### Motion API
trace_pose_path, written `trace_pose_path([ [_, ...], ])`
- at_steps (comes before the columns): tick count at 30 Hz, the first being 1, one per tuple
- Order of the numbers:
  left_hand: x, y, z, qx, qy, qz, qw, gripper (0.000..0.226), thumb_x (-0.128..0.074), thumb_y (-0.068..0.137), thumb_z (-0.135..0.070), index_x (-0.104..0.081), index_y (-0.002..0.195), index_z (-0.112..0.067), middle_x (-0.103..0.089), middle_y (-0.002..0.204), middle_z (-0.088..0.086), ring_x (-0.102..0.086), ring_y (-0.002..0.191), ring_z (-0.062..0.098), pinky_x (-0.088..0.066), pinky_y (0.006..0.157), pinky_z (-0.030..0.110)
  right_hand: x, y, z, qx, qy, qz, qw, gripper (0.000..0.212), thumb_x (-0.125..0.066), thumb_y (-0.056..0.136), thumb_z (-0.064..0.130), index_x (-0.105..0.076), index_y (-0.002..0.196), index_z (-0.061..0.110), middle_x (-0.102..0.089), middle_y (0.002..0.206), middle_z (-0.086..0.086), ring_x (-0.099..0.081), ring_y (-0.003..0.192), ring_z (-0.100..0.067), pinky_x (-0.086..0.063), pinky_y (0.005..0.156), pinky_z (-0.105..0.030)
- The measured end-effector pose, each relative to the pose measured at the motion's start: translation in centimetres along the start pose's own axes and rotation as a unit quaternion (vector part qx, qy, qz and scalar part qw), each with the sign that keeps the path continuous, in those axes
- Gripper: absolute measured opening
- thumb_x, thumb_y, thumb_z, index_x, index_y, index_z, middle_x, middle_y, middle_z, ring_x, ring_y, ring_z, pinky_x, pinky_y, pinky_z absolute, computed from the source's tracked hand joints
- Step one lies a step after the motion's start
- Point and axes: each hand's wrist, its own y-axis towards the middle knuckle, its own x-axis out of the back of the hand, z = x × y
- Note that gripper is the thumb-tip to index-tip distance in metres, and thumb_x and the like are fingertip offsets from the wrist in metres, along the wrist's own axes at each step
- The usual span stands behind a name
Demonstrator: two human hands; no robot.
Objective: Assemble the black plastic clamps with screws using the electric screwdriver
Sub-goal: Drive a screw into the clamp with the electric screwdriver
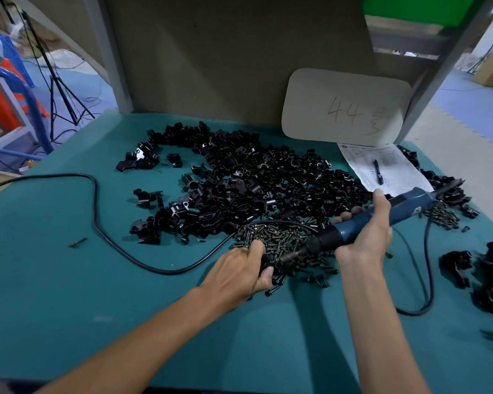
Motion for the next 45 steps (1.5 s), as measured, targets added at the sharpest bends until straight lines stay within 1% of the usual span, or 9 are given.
trace_pose_path([
  [7, -0.1, 0.0, 0.3, 0.004, -0.008, 0.013, 1.000, 0.027, -0.030, 0.095, -0.042, -0.032, 0.101, -0.016, -0.047, 0.070, -0.002, -0.049, 0.060, 0.024, -0.028, 0.055, 0.031, -0.4, 0.2, -0.9, 0.009, 0.006, 0.012, 1.000, 0.050, -0.080, 0.083, 0.033, -0.049, 0.119, 0.018, -0.059, 0.070, 0.002, -0.055, 0.055, -0.015, -0.051, 0.055, -0.031],
  [10, -0.1, 0.0, 0.4, -0.001, -0.030, 0.029, 0.999, 0.029, -0.027, 0.094, -0.046, -0.031, 0.100, -0.018, -0.047, 0.069, -0.001, -0.047, 0.057, 0.023, -0.029, 0.050, 0.035, -0.1, 0.6, -1.2, -0.013, 0.017, 0.054, 0.998, 0.042, -0.078, 0.084, 0.036, -0.049, 0.109, 0.018, -0.056, 0.072, 0.002, -0.053, 0.056, -0.013, -0.050, 0.054, -0.028],
  [13, -0.1, -0.2, 0.7, 0.000, -0.054, 0.049, 0.997, 0.033, -0.022, 0.091, -0.052, -0.030, 0.100, -0.021, -0.050, 0.069, 0.002, -0.047, 0.057, 0.024, -0.037, 0.051, 0.041, 0.1, 0.7, -1.6, -0.024, 0.048, 0.102, 0.993, 0.027, -0.070, 0.090, 0.039, -0.051, 0.092, 0.019, -0.054, 0.070, 0.003, -0.049, 0.054, -0.011, -0.047, 0.052, -0.025],
  [15, -0.1, -0.3, 0.8, -0.003, -0.058, 0.052, 0.997, 0.034, -0.021, 0.091, -0.053, -0.030, 0.100, -0.021, -0.053, 0.071, 0.005, -0.050, 0.058, 0.025, -0.039, 0.052, 0.043, 0.2, 0.5, -1.8, -0.022, 0.054, 0.112, 0.992, 0.025, -0.067, 0.092, 0.039, -0.052, 0.091, 0.019, -0.054, 0.070, 0.003, -0.048, 0.054, -0.010, -0.047, 0.051, -0.024],
  [17, -0.2, -0.2, 0.7, -0.003, -0.050, 0.045, 0.998, 0.035, -0.020, 0.090, -0.053, -0.030, 0.100, -0.021, -0.052, 0.069, 0.004, -0.050, 0.058, 0.026, -0.037, 0.051, 0.041, 0.0, 0.3, -1.9, -0.011, 0.042, 0.094, 0.995, 0.029, -0.069, 0.092, 0.039, -0.050, 0.098, 0.017, -0.054, 0.071, 0.003, -0.050, 0.054, -0.011, -0.047, 0.051, -0.024],
  [20, -0.3, -0.1, 0.7, 0.003, -0.027, 0.024, 0.999, 0.036, -0.019, 0.090, -0.052, -0.030, 0.099, -0.019, -0.047, 0.065, -0.001, -0.047, 0.055, 0.023, -0.028, 0.050, 0.037, -0.5, -0.2, -2.0, 0.031, 0.005, 0.027, 0.999, 0.043, -0.076, 0.087, 0.037, -0.049, 0.112, 0.015, -0.058, 0.067, 0.003, -0.054, 0.054, -0.013, -0.051, 0.053, -0.028],
  [26, -0.6, 0.0, 0.8, 0.010, -0.025, -0.005, 1.000, 0.027, -0.043, 0.098, -0.044, -0.030, 0.100, -0.020, -0.055, 0.073, -0.004, -0.051, 0.058, 0.018, -0.033, 0.055, 0.028, -1.2, -0.8, -2.0, 0.071, -0.038, -0.048, 0.996, 0.037, -0.076, 0.086, 0.029, -0.054, 0.114, 0.017, -0.058, 0.061, 0.004, -0.056, 0.051, -0.015, -0.052, 0.053, -0.031],
  [37, -0.8, 0.0, 0.8, 0.000, -0.010, -0.019, 1.000, 0.025, -0.038, 0.097, -0.045, -0.028, 0.099, -0.022, -0.044, 0.067, -0.010, -0.047, 0.055, 0.016, -0.028, 0.056, 0.023, -1.4, -0.9, -1.8, 0.071, -0.045, -0.050, 0.995, 0.029, -0.072, 0.086, 0.022, -0.053, 0.108, 0.017, -0.056, 0.066, 0.001, -0.054, 0.050, -0.016, -0.051, 0.053, -0.031],
  [45, -0.9, 0.0, 0.9, -0.009, -0.014, -0.014, 1.000, 0.025, -0.035, 0.098, -0.046, -0.028, 0.099, -0.022, -0.053, 0.068, -0.005, -0.051, 0.056, 0.016, -0.028, 0.056, 0.022, -1.2, -0.7, -1.9, 0.065, -0.040, -0.039, 0.996, 0.030, -0.073, 0.087, 0.023, -0.052, 0.107, 0.018, -0.057, 0.066, 0.001, -0.055, 0.050, -0.015, -0.051, 0.052, -0.031],
])
